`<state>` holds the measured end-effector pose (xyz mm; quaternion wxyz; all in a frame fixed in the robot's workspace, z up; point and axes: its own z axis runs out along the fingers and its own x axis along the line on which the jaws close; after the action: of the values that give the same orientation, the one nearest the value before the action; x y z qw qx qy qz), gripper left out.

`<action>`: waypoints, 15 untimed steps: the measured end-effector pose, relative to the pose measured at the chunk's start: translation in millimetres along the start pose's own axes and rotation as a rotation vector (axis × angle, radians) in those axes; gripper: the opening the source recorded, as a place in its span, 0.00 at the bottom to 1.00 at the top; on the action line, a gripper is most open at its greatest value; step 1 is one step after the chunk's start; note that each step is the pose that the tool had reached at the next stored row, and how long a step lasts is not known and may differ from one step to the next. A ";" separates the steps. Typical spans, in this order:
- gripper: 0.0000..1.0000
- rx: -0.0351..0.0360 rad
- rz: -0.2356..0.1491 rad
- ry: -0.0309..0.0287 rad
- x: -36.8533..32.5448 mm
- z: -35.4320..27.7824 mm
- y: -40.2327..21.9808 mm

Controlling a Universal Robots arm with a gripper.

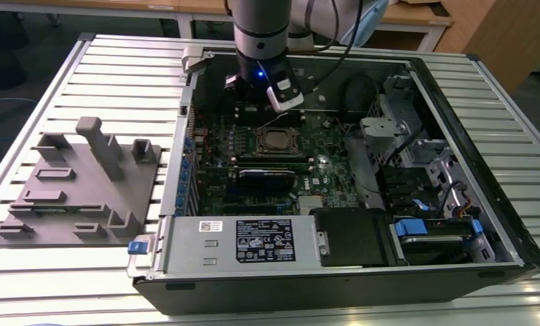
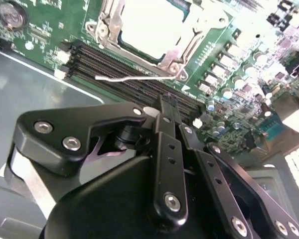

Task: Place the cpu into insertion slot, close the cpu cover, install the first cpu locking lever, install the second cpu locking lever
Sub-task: 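Install the first cpu locking lever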

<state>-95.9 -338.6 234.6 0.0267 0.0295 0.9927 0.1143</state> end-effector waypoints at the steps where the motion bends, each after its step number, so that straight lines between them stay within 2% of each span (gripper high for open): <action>1: 0.11 0.0004 0.000 0.0000 0.0 0.0 0.0; 3: 0.11 0.0034 0.000 -0.0003 -0.1 0.1 0.1; 15: 0.11 0.0080 0.003 -0.0011 -9.3 6.7 -0.5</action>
<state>-86.2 -338.1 228.4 0.0270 0.0310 0.9930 0.1103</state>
